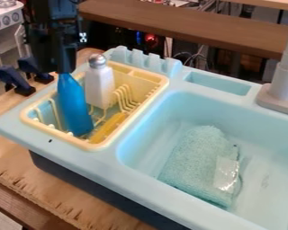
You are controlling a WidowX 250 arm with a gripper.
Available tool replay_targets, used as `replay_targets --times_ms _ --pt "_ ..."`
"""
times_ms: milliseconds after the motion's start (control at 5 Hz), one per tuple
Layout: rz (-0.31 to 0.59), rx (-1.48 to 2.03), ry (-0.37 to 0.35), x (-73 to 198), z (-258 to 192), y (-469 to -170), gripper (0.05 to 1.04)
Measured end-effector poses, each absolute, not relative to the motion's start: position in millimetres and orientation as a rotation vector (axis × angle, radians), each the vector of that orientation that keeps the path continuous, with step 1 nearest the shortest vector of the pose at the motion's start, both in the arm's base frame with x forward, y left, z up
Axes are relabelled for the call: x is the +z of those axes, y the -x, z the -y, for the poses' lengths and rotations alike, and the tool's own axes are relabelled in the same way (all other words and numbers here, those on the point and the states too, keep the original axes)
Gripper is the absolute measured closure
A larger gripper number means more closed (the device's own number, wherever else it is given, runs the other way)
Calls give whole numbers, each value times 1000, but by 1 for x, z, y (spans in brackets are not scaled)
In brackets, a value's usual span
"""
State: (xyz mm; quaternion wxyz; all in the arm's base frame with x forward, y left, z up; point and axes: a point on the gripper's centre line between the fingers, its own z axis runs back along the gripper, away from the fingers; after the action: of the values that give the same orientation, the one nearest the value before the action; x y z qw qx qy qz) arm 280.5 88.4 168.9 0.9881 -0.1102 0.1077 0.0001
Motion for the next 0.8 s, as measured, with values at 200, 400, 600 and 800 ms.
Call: replay_targets --times_ms 200,400,600,800 --pt "-215 -14 230 170 -84 -281 716" --pt "-215 -24 224 176 -76 -280 727" --pt "-183 -61 206 195 -63 -275 727" --pt "-46 -168 150 247 -31 -258 727"
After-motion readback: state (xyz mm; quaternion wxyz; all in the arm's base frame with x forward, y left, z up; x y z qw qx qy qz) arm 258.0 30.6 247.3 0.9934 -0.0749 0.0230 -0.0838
